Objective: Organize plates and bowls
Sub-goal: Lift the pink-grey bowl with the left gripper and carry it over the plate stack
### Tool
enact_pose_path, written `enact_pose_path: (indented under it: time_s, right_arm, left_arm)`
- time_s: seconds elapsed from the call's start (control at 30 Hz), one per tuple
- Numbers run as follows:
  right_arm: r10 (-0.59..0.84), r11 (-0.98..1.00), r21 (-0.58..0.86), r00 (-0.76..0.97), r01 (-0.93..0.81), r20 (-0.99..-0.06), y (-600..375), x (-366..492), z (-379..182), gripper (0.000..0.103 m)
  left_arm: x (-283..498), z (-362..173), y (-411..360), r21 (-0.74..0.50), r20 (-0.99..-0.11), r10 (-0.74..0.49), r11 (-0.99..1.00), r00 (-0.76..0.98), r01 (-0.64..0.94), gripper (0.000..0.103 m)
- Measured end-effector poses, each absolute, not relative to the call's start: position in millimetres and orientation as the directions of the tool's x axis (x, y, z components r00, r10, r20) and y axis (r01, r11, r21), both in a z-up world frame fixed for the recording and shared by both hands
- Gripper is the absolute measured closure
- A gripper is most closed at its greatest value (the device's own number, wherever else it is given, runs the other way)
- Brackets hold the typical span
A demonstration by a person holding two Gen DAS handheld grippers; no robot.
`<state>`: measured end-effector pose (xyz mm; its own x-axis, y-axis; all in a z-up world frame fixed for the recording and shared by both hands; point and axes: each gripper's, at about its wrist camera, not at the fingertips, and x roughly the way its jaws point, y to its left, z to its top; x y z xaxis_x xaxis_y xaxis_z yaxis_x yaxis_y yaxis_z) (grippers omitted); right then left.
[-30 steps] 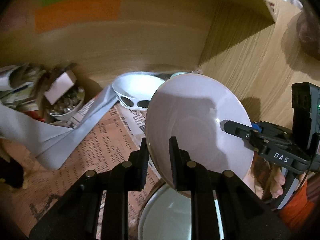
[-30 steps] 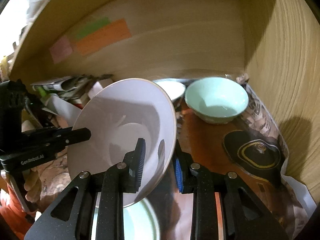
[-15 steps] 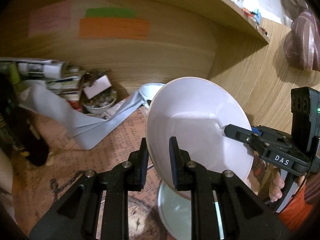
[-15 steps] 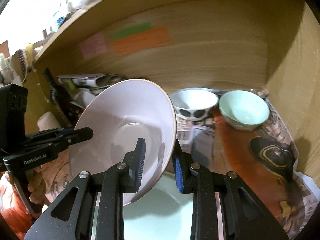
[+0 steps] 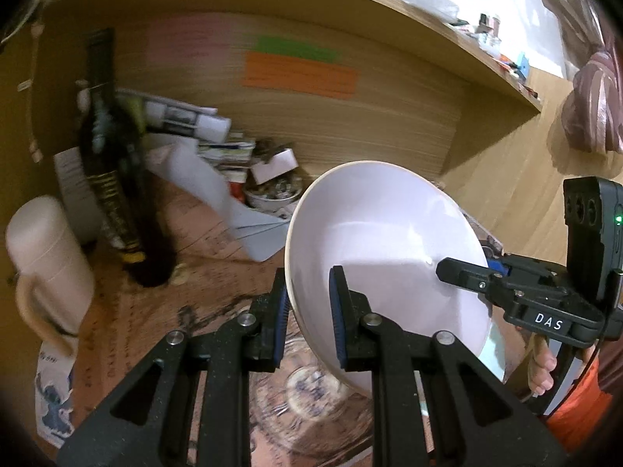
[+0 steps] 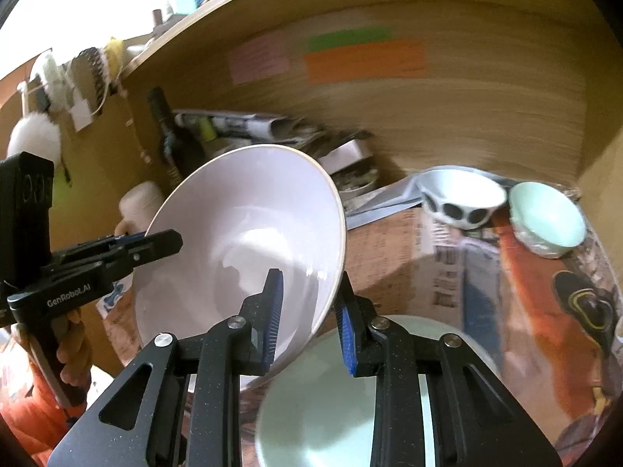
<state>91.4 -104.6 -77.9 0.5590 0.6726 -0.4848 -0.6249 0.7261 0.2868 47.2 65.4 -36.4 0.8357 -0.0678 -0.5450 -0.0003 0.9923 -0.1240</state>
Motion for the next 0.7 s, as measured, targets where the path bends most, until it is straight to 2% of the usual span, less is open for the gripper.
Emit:
enact_pose_path:
  time_s: [0.3,0.7]
  right_arm:
    - [0.687,0.69,0.288,0.476,-0.665,-0.549,-68,82,-96,0.079]
    - [0.645,0.683,0.26,0.396,-0.682,-0.654,-35,81,-121,0.079]
  left_arm:
    - [21,-54,94,-0.132,-0.566,-0.023,0.989,0.824,-0.063,0.084]
    - [14,-101,123,-0.21,-0.644,-0.048,0.971,0.764,-0.117,0.084]
